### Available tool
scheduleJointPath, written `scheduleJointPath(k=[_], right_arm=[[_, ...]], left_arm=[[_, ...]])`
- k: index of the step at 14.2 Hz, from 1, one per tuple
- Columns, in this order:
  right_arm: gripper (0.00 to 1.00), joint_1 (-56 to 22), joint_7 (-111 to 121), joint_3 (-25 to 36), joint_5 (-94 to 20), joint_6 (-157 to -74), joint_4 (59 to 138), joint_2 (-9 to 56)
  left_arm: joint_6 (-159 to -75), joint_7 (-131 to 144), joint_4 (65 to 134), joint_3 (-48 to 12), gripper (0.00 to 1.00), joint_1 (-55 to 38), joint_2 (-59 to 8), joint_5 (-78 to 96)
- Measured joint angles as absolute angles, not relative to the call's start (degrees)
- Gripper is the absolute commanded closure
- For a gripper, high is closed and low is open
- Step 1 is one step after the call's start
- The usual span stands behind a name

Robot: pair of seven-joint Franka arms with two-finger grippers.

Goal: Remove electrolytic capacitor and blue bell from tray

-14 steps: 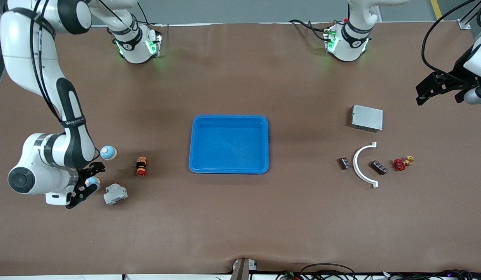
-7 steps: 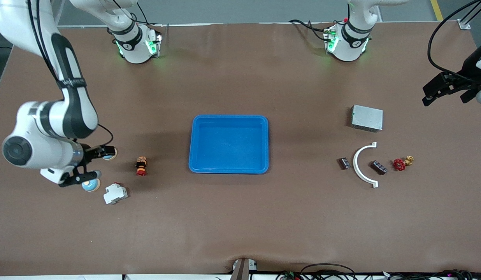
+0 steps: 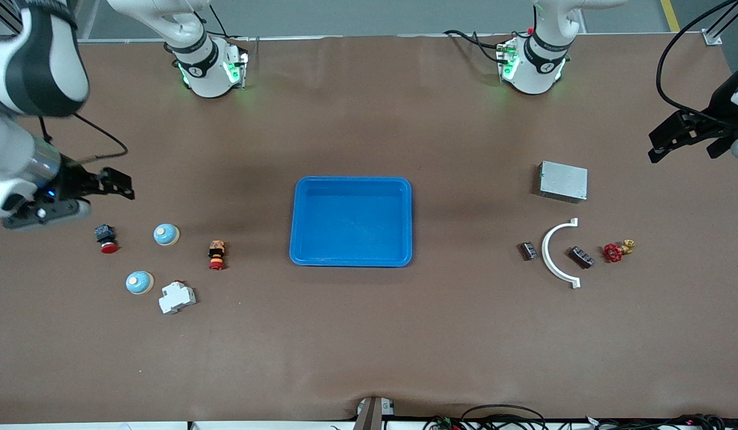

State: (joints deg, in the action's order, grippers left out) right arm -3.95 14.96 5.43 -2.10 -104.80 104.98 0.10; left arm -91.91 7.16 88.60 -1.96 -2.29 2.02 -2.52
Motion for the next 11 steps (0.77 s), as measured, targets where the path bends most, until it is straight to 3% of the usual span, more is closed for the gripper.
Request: scheduleJointPath(k=[5,8,11], right_arm=[[0.00,-3.5,7.3,5.8,-2.1,-104.3,106.9,-8.0],[0.00,-3.5,-0.3,5.8,-2.0,-104.7,105.3,-8.4],[0.00,-3.5,0.6,5.7,-0.8,-102.8,97.5,-5.8]], left_arm=[[-91.9,7.3,88.6,-2.1,0.00,-2.4,2.0,-2.5],[-91.9,7.4,88.6,-2.1,0.00,-2.4,2.0,-2.5],[-91.9,7.4,88.6,-2.1,0.00,-2.4,2.0,-2.5]])
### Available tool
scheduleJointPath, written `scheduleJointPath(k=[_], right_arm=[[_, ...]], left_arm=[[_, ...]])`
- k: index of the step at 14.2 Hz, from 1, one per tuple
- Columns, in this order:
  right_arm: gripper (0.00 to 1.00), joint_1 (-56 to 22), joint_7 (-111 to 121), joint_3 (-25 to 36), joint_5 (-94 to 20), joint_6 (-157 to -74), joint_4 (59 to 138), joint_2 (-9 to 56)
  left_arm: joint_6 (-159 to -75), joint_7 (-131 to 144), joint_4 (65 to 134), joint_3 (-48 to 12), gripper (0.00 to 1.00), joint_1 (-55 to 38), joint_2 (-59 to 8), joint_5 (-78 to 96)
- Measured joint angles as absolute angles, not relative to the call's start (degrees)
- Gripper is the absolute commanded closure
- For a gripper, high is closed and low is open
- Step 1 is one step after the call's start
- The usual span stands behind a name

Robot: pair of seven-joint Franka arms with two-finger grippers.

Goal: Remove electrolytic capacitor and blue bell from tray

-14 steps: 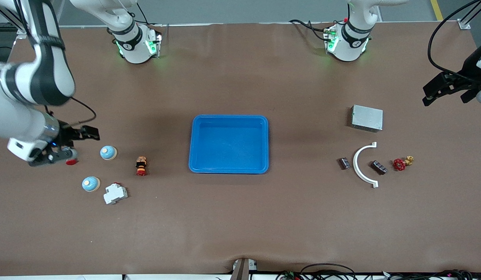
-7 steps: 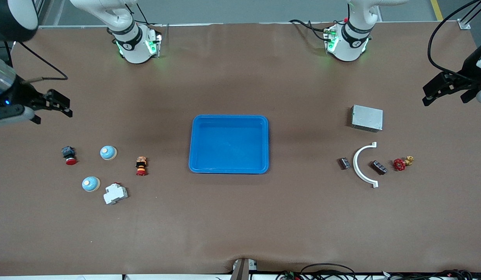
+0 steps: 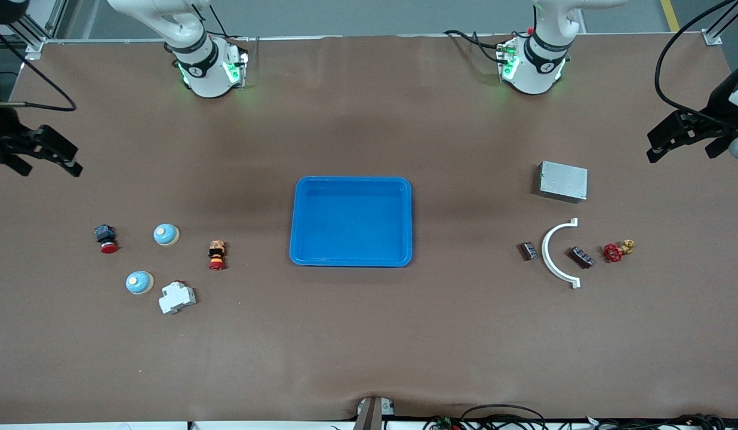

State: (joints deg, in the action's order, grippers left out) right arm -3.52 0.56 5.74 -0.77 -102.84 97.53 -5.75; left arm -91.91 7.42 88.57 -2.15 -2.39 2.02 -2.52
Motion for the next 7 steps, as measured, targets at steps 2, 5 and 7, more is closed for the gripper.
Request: scheduleJointPath(k=[2,5,7], right_arm=[[0.00,-3.5,3.7,5.7,-0.4,-101.7,93.4,-3.1],[0.00,-3.4,4.5,5.8,-0.2,-100.4,91.9,-1.3],[0.00,-3.4,4.6,5.8,-0.2,-99.9,91.6,-1.3]], left_arm=[[-91.9,7.4,88.6,-2.2,0.00,-2.5,2.0,-2.5],[-91.9,7.4,88.6,-2.2,0.00,-2.7,2.0,-2.5],[-91.9,7.4,88.6,-2.2,0.00,-2.7,2.0,-2.5]])
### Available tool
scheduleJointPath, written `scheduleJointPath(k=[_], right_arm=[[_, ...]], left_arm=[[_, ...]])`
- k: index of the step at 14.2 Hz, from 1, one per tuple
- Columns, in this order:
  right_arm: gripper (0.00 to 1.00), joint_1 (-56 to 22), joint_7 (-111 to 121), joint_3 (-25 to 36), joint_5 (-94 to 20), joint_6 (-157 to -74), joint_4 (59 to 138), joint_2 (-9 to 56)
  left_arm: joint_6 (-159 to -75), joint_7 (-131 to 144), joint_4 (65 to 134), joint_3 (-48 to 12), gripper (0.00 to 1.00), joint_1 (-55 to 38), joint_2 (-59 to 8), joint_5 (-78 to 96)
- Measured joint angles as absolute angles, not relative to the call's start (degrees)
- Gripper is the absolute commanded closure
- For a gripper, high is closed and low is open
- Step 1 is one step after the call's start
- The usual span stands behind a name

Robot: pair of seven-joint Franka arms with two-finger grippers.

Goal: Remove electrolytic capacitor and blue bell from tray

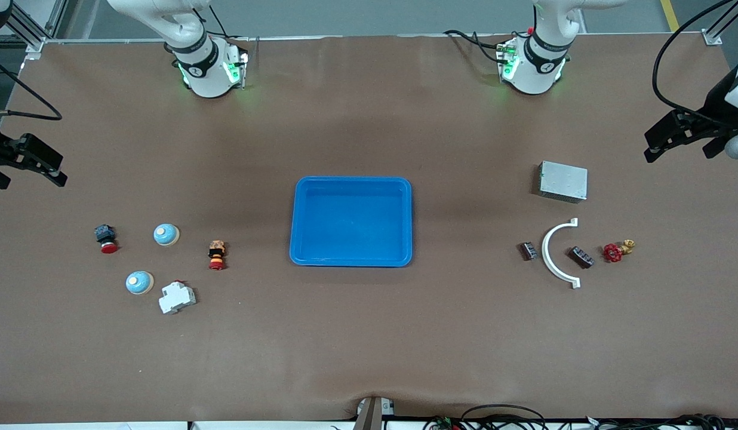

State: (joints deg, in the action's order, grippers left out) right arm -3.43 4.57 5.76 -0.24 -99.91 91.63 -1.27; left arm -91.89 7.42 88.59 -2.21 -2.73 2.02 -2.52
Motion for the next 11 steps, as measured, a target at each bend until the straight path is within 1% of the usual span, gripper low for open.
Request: scheduleJointPath(k=[8,11], right_arm=[[0.00,-3.4,3.2,5.5,-0.3,-99.1,90.7,-1.3],[0.00,-3.4,2.9,5.7,-0.3,-98.9,90.7,-1.3]], left_arm=[[-91.8,7.4,88.6,-2.9,0.00,-2.9,2.0,-2.5],[-90.3,7.4,88.6,-3.5,0.00,-3.0,2.0,-2.5]])
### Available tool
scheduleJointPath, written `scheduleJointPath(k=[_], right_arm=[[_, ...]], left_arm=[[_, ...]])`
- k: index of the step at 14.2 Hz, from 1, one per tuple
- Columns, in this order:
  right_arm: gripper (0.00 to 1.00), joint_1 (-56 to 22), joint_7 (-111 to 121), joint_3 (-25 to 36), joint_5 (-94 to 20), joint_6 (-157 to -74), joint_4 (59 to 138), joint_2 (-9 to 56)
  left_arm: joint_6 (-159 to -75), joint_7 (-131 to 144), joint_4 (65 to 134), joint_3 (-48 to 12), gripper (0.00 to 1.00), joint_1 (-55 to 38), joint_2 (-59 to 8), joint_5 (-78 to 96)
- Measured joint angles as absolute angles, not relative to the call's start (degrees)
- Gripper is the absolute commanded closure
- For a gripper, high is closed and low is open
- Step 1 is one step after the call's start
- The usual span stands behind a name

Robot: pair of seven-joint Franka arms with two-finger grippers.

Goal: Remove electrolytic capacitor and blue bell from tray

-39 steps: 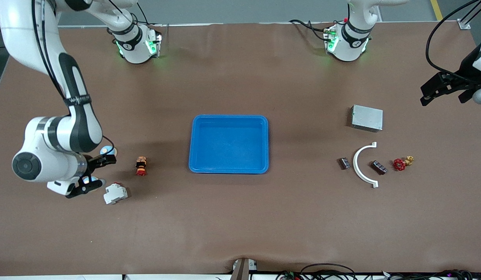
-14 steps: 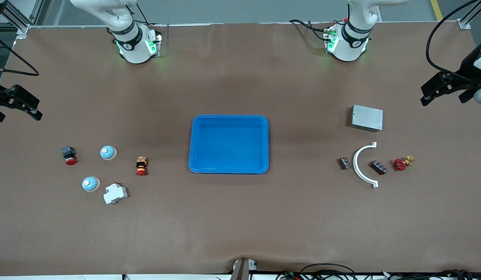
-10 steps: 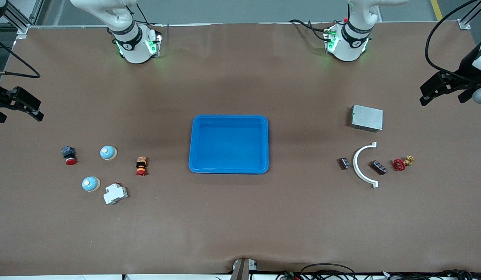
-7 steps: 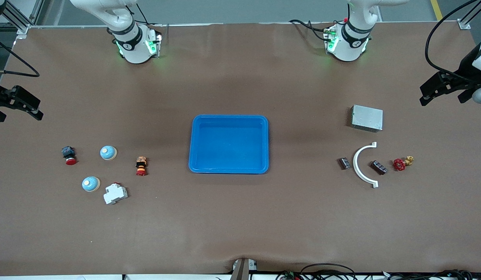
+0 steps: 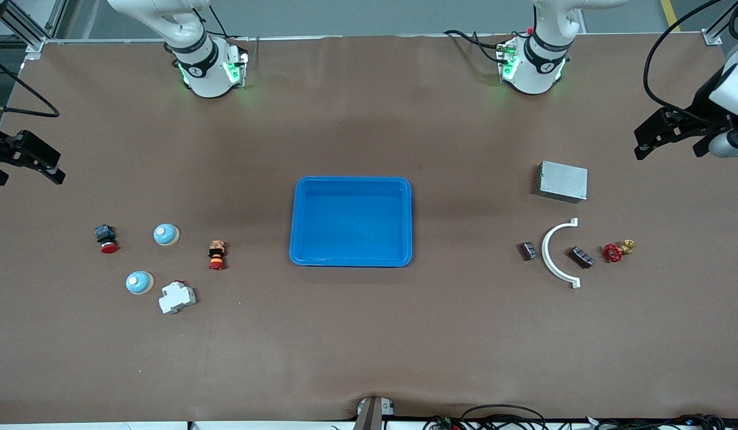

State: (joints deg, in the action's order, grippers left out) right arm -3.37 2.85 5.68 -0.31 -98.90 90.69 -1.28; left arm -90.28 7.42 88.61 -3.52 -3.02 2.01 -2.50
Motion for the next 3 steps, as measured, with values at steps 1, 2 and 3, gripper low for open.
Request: scheduleJointPath(k=[1,2,3], right_arm=[[0.00,-3.3,2.8,5.7,-0.3,-98.9,90.7,-1.3],[0.00,-3.2,2.8,5.8,-0.3,-98.9,90.7,-1.3],[0.00,-3.0,2.8,5.8,-0.3,-98.9,90.7,-1.3]], left_arm=[[-89.9,7.4,88.6,-3.6,0.00,-3.0,2.0,-2.5],[-89.7,7.4,88.6,-3.6,0.00,-3.0,2.0,-2.5],[-89.5,7.4,88.6,-3.6,0.00,-3.0,2.0,-2.5]])
